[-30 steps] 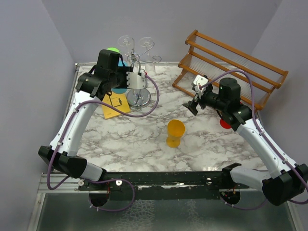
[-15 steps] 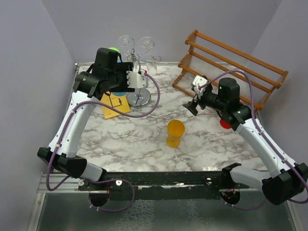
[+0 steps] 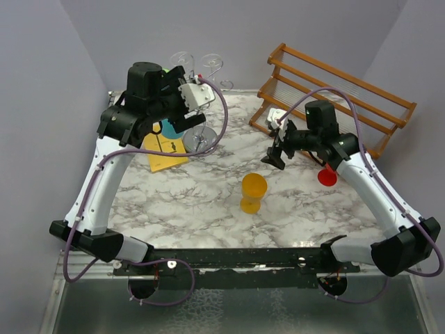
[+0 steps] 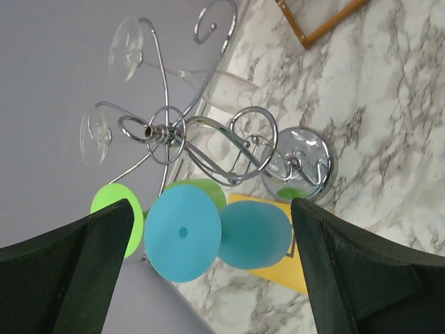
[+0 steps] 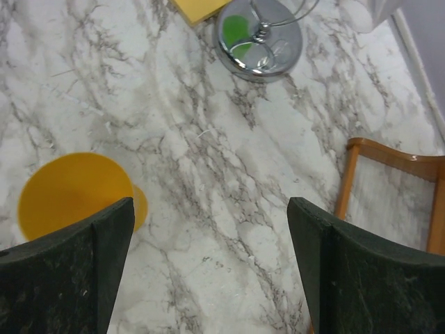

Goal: Place the wine glass upside down on the wine glass rack

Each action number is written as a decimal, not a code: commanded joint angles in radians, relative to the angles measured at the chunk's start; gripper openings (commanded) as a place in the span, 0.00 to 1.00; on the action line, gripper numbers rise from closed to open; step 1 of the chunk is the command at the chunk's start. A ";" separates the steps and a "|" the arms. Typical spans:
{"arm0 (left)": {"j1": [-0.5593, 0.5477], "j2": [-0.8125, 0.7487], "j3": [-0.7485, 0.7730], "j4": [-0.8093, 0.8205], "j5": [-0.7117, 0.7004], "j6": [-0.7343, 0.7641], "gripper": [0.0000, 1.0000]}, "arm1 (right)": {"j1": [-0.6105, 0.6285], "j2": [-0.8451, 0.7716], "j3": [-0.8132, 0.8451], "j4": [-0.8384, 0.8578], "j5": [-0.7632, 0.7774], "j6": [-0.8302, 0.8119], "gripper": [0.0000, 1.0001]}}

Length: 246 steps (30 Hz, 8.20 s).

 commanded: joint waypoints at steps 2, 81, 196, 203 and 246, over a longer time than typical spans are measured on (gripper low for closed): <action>0.000 -0.063 -0.037 0.191 0.011 -0.335 0.99 | 0.067 0.023 0.054 -0.234 -0.014 -0.074 0.88; 0.028 -0.050 -0.053 0.489 0.202 -0.931 0.98 | -0.161 -0.326 0.186 0.011 0.221 0.249 0.02; -0.079 0.022 0.055 0.396 -0.162 -0.527 0.00 | -0.161 -0.256 -0.094 0.118 -0.103 0.009 0.95; -0.161 0.053 0.074 0.402 -0.333 -0.397 0.00 | -0.161 -0.266 -0.221 0.227 -0.163 0.100 0.95; -0.297 0.120 -0.077 0.353 -0.645 0.050 0.00 | -0.161 -0.271 -0.304 0.259 -0.145 0.116 0.95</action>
